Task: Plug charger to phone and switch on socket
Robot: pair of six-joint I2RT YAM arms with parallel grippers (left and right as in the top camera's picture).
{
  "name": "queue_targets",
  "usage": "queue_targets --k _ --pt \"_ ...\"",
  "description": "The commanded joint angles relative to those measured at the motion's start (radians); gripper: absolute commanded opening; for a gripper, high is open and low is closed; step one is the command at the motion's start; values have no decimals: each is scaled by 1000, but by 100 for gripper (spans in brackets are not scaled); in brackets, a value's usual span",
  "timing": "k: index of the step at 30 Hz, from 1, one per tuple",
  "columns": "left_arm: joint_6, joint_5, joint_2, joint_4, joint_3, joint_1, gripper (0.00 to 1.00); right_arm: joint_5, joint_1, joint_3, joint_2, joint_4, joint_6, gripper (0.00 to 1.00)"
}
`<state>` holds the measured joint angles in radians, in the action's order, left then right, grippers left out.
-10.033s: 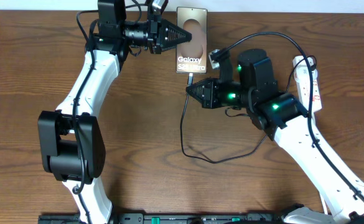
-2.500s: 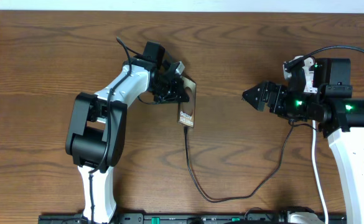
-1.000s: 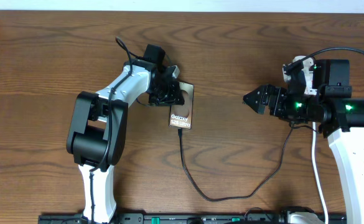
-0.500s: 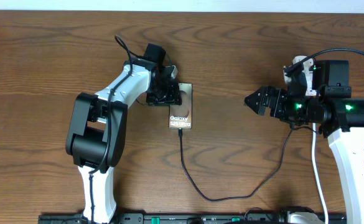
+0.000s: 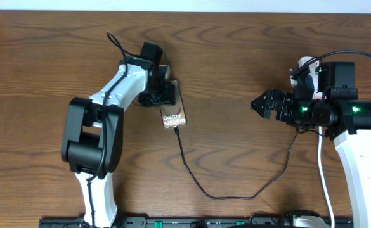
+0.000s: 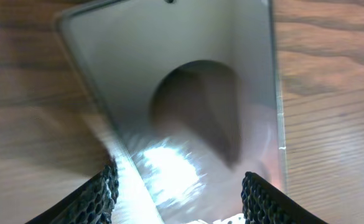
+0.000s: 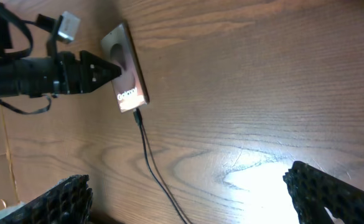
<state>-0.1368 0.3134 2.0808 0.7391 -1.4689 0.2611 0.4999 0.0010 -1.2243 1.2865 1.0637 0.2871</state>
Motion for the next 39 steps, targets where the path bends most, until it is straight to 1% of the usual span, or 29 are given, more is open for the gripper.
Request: queue_targets --k 1,7,9,12,16,17,19,22,26,30,32,34,37,39 --pt "19 -106 -71 21 9 -5 64 -4 -6 -17 -5 4 -16 99" --pt "33 -106 -124 47 6 -5 64 -10 -6 -17 -5 8 -15 99" --pt "32 -106 -162 61 0 -5 64 -58 -6 -17 -5 13 -7 99" --pt "27 -107 -252 74 -2 -5 65 -155 -7 -17 -3 29 39 99" --pt "-47 -128 -428 108 -2 -18 66 -191 -18 -17 11 29 41 99" --pt "-64 -128 -474 119 -2 -24 72 -198 -25 -17 19 29 42 99" --pt "-93 -128 -580 150 -2 -41 89 -214 -46 -17 32 28 42 99" --pt "-93 -128 -710 210 -2 -57 90 -225 -95 -17 42 14 45 99" --pt "-92 -151 -838 294 -2 -60 90 -254 -168 -18 41 -52 123 99" --pt "-89 -150 -917 359 -2 -60 91 -218 -225 -24 42 -105 89 99" --pt "-89 -150 -942 385 -2 -60 91 -217 -247 -43 46 -101 77 99" --pt "-90 -150 -959 409 -2 -60 91 -217 -276 -104 74 -50 57 99" --pt "-90 -150 -964 430 -2 -60 90 -241 -312 -242 153 66 -2 99" --pt "-90 -150 -964 431 -2 -60 91 -322 -340 -355 227 144 -19 99"
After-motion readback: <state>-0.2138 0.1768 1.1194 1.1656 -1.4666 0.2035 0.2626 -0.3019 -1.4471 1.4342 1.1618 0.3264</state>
